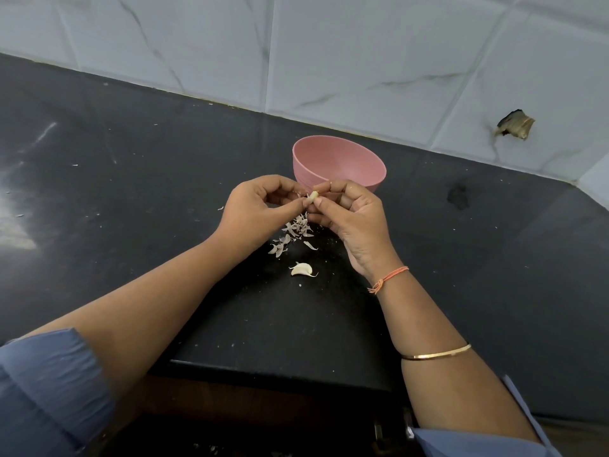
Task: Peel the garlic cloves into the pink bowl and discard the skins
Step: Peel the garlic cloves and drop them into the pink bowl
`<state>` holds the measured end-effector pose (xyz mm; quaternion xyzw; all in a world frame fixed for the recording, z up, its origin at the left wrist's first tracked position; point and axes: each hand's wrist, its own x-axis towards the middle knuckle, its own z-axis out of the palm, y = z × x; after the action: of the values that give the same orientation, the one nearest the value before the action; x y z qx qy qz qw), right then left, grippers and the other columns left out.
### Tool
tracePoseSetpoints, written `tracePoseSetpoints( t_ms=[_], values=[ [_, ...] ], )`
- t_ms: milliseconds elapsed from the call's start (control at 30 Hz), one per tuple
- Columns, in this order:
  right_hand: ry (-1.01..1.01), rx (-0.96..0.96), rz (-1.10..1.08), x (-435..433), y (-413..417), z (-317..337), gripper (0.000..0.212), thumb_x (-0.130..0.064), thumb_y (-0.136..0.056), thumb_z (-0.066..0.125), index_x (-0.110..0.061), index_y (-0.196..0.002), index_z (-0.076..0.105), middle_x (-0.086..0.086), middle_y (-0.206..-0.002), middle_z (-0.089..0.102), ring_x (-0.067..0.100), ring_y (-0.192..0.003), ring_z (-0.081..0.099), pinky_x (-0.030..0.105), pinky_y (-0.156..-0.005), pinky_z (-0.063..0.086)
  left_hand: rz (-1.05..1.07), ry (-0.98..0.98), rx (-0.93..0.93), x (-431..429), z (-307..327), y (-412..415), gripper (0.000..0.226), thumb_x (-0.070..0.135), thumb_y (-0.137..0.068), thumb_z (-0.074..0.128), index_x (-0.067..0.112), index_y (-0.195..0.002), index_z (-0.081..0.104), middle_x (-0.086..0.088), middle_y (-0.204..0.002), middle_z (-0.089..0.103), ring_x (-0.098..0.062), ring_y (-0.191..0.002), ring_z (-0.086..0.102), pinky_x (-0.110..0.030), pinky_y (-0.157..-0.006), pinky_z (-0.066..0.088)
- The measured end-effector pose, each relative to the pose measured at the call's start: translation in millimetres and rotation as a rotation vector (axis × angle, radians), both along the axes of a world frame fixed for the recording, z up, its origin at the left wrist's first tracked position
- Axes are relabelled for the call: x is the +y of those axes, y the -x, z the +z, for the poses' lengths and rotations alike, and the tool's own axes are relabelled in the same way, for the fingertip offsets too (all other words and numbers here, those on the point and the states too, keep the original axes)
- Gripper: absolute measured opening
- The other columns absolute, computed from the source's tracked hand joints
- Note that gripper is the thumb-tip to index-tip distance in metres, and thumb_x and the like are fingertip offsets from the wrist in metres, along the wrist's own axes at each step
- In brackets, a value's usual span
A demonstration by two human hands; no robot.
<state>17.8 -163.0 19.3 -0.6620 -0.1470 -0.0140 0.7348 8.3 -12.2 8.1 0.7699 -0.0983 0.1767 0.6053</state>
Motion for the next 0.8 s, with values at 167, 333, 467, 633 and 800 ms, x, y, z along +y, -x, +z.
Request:
tracePoseSetpoints(
  t_ms=[167,333,467,633,800],
  values=[
    [0.009,0.005,0.035,0.9,1.1,0.3,0.015,0.007,-0.083,0.061,-0.003,-0.094,0.064,0.010,-0.087,0.068,0.015,-0.081,0.067,0.025,-0.074,0.056,0.006,-0.006,0.000,-0.5,0.1,0.7,0.013,0.013,-0.079,0.072,0.025,-0.083,0.069,0.010,-0.077,0.069,0.003,-0.069,0.064,-0.009,-0.066,0.049],
    [-0.004,0.014,0.022,0.6,0.5,-0.6,0.012,0.006,-0.083,0.061,-0.005,-0.089,0.065,0.005,-0.078,0.069,0.013,-0.076,0.068,0.023,-0.071,0.056,0.009,-0.030,-0.016,0.7,-0.7,0.1,0.012,0.015,-0.078,0.073,0.024,-0.086,0.071,0.011,-0.081,0.070,0.001,-0.072,0.066,-0.011,-0.068,0.051],
    [0.007,0.012,0.021,-0.6,-0.1,-1.1,0.010,0.004,-0.086,0.059,-0.001,-0.093,0.064,0.008,-0.078,0.070,0.014,-0.075,0.068,0.025,-0.072,0.057,0.005,-0.042,-0.031,0.7,-0.1,0.3,0.011,0.017,-0.078,0.073,0.022,-0.088,0.072,0.013,-0.079,0.068,0.004,-0.069,0.064,-0.010,-0.067,0.049],
    [0.017,0.028,0.020,-0.3,-0.1,-0.9,0.009,0.004,-0.086,0.059,-0.002,-0.091,0.064,0.007,-0.077,0.068,0.014,-0.075,0.067,0.025,-0.072,0.057,0.019,-0.070,-0.043,1.1,-1.6,-0.8,0.011,0.018,-0.077,0.074,0.022,-0.087,0.072,0.011,-0.079,0.069,0.002,-0.070,0.065,-0.011,-0.067,0.050],
    [0.058,-0.010,-0.024,2.3,0.1,-2.1,0.009,0.004,-0.086,0.059,-0.003,-0.089,0.063,0.009,-0.078,0.067,0.013,-0.074,0.066,0.024,-0.070,0.056,0.052,-0.129,-0.073,1.0,-3.3,-1.8,0.010,0.019,-0.078,0.074,0.023,-0.087,0.073,0.011,-0.081,0.069,0.000,-0.074,0.066,-0.010,-0.068,0.050]
  ],
)
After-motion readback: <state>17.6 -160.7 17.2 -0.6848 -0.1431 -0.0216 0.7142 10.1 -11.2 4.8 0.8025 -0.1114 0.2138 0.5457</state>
